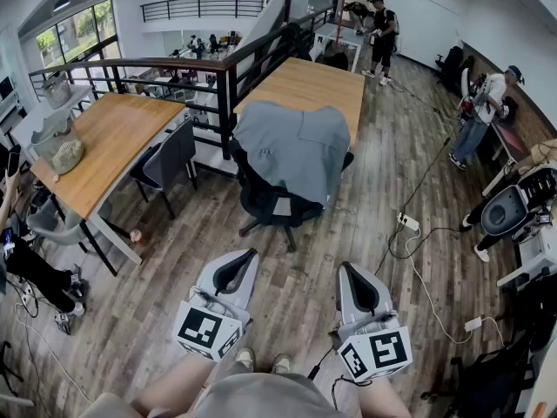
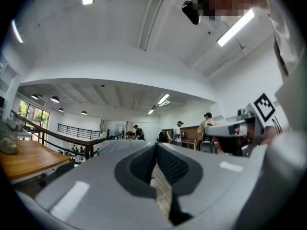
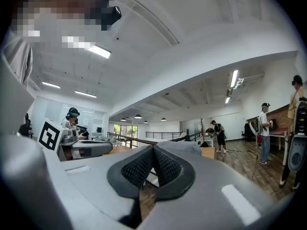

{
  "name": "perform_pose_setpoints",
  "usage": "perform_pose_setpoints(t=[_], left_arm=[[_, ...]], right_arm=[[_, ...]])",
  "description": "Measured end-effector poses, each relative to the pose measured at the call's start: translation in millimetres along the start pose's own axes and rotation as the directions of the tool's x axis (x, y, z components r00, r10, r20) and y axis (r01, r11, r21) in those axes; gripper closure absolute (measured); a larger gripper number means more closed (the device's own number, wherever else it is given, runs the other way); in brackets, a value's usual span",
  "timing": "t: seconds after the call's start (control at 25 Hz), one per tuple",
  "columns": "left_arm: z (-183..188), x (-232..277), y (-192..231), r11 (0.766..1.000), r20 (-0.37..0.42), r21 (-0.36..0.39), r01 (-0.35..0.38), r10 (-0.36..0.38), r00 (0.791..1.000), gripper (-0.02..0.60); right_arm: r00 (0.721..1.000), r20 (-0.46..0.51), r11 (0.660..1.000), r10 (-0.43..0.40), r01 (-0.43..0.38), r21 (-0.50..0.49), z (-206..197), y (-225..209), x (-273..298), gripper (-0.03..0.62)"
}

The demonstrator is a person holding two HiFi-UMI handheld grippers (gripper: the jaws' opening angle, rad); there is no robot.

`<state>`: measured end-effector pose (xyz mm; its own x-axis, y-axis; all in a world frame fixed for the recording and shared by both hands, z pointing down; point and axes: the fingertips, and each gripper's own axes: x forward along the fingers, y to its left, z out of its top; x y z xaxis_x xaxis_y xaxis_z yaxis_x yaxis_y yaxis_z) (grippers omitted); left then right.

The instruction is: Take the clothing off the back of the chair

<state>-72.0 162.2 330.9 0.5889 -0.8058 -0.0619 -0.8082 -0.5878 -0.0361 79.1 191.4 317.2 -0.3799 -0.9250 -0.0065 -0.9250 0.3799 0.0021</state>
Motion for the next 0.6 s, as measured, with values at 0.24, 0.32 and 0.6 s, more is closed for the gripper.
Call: perform_pose_setpoints(t=[0.24,0.32,0.6], left_arm=[[11,2,-5,1.000,0.009,0.017,0.016,-0.016,1.000,0.586],[11,2,-5,1.000,0.006,0.019,0.013,-0.014,1.000,0.586],[9,9,-7,1.000,0.001,0.028,0.004,-0.004,1.000,0.586]], right_arm=[[0.999,0.035,0.999,-0.029,0.028,0.026,12,-10,-2,0.595],[0.999,0.039,0.999,-0.033,0.032,0.027,14,-11,-4,0.595],[0.999,0.012,0.999,-0.032,0.032,0.021,6,-13,-1,0.595]])
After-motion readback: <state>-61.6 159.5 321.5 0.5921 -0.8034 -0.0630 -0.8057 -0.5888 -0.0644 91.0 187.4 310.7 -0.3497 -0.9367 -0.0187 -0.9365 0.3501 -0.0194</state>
